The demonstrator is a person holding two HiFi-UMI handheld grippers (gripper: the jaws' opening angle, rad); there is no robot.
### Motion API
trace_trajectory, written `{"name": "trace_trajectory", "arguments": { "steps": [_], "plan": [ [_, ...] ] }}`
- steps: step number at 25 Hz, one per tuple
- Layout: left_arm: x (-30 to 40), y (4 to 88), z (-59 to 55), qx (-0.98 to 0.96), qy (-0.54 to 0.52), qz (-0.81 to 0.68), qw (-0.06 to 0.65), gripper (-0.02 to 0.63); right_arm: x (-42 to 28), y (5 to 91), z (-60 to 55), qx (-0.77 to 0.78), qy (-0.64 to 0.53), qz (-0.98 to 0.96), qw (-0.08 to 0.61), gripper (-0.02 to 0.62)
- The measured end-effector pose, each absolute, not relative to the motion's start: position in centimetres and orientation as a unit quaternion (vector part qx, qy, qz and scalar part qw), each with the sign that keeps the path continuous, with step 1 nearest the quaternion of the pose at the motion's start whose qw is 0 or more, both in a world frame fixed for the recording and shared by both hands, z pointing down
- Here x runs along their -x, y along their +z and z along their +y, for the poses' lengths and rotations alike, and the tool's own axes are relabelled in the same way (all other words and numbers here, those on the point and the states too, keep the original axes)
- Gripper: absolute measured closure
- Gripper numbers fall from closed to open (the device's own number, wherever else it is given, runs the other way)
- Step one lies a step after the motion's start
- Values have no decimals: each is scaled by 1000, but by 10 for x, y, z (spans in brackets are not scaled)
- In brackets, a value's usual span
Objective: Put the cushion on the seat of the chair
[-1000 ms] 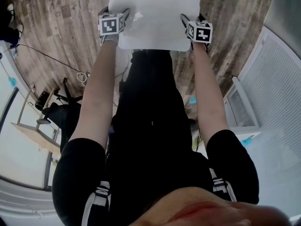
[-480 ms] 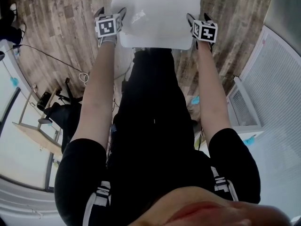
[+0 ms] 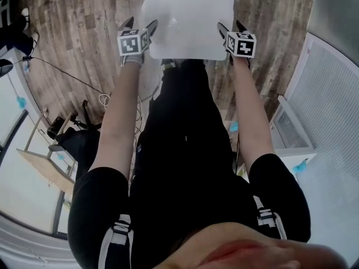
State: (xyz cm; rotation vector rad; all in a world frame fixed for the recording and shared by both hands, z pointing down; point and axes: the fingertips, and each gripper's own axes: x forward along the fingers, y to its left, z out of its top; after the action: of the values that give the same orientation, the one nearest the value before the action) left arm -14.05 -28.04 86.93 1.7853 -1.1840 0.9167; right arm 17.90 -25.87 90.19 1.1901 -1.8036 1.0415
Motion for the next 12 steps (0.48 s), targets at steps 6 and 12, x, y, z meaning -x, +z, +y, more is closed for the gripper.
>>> {"name": "trace_trajectory", "arguments": {
  "steps": [6,12],
  "plan": [
    [114,806,-268,-735,338,-440,390,215,-126,836,-252,-440,407,-731,327,255],
    [96,736,-250,-761,322,-433,360,426,-95,759,-246,-441,381,-757,296,430]
  ]
}}
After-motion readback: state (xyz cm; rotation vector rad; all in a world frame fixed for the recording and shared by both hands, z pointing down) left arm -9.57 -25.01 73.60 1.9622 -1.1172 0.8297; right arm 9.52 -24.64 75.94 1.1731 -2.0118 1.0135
